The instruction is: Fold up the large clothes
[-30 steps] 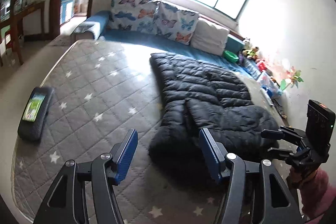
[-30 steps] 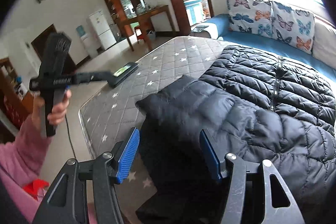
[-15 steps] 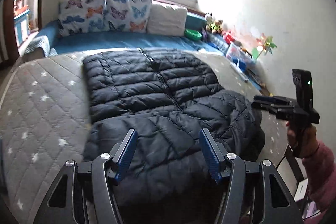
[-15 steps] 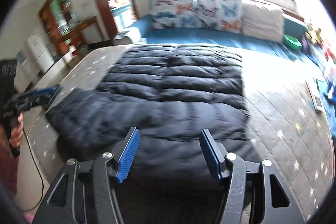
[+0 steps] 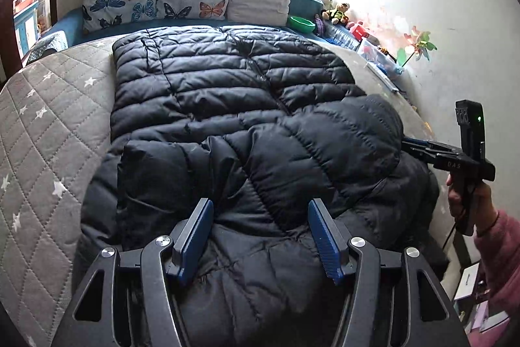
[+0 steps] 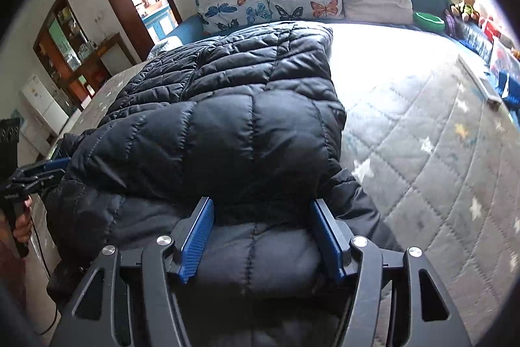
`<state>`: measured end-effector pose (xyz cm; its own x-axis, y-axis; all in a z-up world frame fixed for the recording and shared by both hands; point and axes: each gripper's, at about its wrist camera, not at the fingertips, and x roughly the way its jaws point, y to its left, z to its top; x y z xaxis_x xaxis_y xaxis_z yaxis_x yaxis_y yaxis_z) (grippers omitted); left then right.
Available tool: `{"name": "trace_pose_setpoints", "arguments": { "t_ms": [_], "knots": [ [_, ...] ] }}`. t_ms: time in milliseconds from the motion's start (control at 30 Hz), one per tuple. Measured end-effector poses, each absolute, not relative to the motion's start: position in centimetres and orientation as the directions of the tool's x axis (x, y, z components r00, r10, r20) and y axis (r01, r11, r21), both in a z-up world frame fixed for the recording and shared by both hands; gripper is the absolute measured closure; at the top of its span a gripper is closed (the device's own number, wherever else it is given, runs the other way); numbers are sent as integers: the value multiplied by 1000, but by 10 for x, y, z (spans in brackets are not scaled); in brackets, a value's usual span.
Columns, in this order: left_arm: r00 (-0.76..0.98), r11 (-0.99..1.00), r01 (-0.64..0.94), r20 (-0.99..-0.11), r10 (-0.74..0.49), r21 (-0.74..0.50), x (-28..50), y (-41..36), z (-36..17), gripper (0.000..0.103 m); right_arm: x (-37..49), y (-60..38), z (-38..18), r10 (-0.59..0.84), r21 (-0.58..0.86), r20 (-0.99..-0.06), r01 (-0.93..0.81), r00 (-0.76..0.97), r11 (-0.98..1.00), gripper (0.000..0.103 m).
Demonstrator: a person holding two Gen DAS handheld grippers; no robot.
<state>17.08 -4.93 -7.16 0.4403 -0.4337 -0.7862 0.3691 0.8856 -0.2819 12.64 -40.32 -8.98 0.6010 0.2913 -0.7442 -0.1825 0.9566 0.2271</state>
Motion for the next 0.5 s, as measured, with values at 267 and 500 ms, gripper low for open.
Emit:
{"name": "trace_pose_setpoints", "arguments": {
  "t_ms": [267, 500],
  "knots": [
    [442, 886, 357, -782, -440, -297, 175, -47, -89, 39, 125, -403, -100, 278, 218, -731, -172, 623, 961, 36],
    [449, 886, 364, -779, -437, -287, 172, -45, -86, 39, 126, -395, -86, 217, 153, -764, -156, 608, 976, 36]
  ]
}}
